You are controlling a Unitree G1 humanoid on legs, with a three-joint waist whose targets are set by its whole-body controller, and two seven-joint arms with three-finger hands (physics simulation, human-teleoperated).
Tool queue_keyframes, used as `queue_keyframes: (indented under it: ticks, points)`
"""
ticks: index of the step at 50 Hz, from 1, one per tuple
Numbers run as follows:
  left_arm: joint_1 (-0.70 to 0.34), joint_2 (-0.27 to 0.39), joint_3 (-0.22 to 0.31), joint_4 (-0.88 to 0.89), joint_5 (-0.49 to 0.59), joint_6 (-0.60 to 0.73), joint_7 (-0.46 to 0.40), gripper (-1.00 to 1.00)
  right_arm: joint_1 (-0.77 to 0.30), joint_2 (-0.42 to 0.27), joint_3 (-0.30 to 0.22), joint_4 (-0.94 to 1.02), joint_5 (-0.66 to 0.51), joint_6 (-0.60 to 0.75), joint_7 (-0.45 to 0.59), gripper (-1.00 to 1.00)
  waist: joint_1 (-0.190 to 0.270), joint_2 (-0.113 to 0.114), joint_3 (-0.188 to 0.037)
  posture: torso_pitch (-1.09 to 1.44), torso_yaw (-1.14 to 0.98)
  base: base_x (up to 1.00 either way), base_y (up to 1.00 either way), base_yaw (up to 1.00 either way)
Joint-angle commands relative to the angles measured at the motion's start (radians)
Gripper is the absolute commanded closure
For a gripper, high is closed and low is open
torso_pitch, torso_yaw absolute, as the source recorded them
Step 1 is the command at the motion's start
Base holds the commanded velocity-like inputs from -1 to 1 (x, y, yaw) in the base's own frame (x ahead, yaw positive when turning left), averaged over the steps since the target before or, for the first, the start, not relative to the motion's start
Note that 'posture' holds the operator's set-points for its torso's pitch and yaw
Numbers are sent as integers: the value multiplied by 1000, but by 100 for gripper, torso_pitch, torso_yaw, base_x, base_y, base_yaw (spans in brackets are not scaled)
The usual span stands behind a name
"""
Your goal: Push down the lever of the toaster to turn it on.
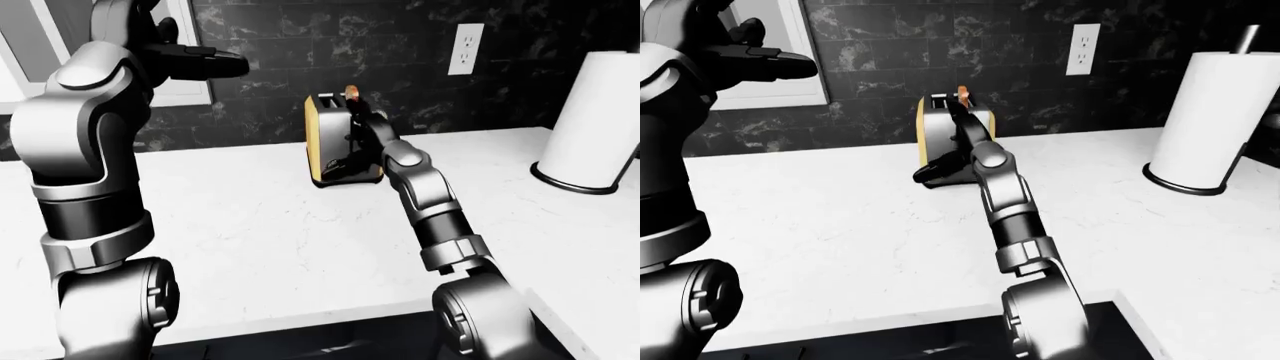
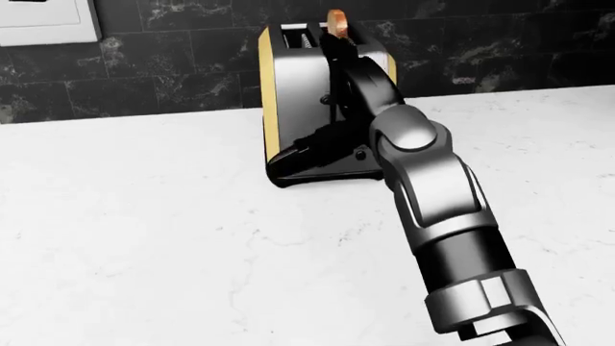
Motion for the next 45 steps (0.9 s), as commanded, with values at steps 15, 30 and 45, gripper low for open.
queue_keyframes:
  ticks: [15, 30, 45]
  points:
    - [-50, 14, 7, -36, 0, -7, 3, -100, 23, 25, 5, 195, 21, -114, -11, -100, -1, 7, 2, -41, 0, 0, 0, 0]
    - [-49, 30, 16, -38, -9, -3, 5, -100, 77, 48, -2, 355, 41, -265, -24, -100, -1, 7, -2, -41, 0, 0, 0, 0]
    - [-37, 23, 12, -46, -9, -6, 8, -100, 80, 47, 12, 367, 14, -169, -18, -100, -3, 4, -7, -41, 0, 0, 0, 0]
